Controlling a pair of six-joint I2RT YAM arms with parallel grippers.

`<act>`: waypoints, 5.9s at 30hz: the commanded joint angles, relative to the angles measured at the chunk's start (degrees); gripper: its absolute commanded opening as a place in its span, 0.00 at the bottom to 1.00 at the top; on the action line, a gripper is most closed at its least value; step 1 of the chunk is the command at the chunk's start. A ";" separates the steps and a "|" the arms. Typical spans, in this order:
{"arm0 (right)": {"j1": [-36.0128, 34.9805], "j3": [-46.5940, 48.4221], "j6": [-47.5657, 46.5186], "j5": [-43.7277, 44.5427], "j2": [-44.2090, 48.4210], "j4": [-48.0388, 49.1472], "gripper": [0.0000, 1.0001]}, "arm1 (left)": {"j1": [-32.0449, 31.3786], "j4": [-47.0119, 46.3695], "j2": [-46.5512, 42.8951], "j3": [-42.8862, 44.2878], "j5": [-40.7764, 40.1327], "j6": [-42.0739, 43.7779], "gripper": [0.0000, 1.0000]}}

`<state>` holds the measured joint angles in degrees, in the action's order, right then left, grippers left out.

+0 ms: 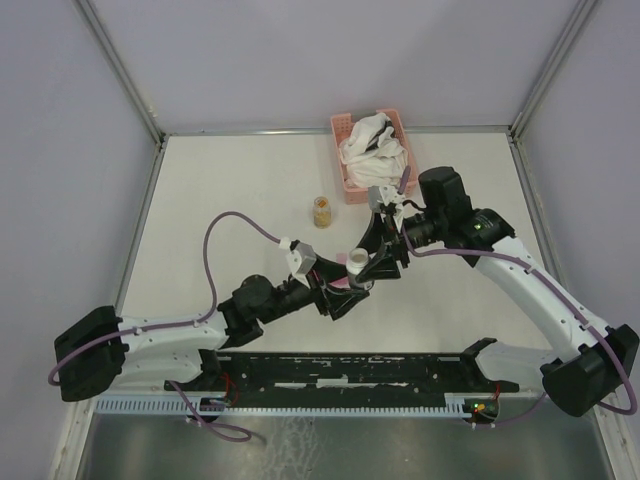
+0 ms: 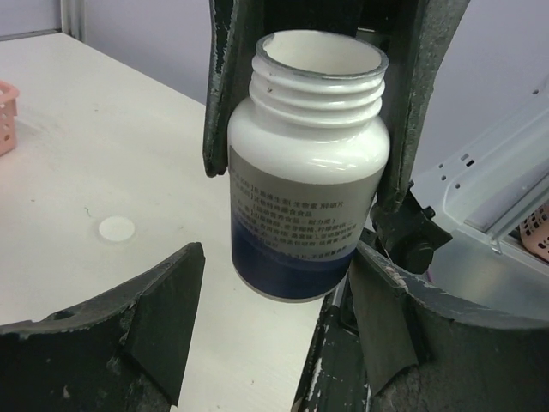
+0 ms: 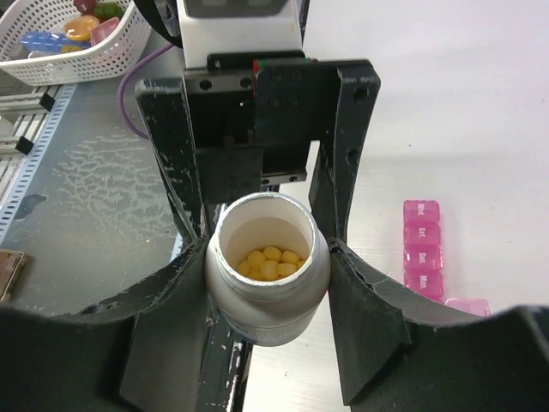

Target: Sort the pills into containers

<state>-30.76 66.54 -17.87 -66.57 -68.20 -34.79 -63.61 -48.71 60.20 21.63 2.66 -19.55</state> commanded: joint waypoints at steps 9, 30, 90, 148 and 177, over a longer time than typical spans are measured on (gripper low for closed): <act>-0.56 2.37 -2.90 -3.03 0.71 -2.19 0.11 | 0.16 -8.01 4.70 4.74 3.34 -0.91 0.70; -0.69 -6.31 34.81 -1.29 2.21 30.44 0.73 | 0.15 -18.06 3.45 3.28 -1.63 0.68 0.03; -2.29 -11.65 38.78 -1.36 1.92 49.58 0.01 | 0.06 6.44 -22.66 -3.29 0.48 -0.02 0.69; -3.45 -2.09 10.86 -3.52 2.31 12.94 0.00 | 0.26 32.23 -12.58 15.11 3.54 8.41 0.27; -3.44 -20.43 66.96 15.93 0.41 85.14 0.80 | -0.21 -13.17 -3.45 5.75 -6.11 -0.28 0.03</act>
<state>-34.24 48.27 43.81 -55.57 -66.63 34.24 -63.20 -51.16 55.75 27.00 -1.61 -17.21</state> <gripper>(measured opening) 0.802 0.589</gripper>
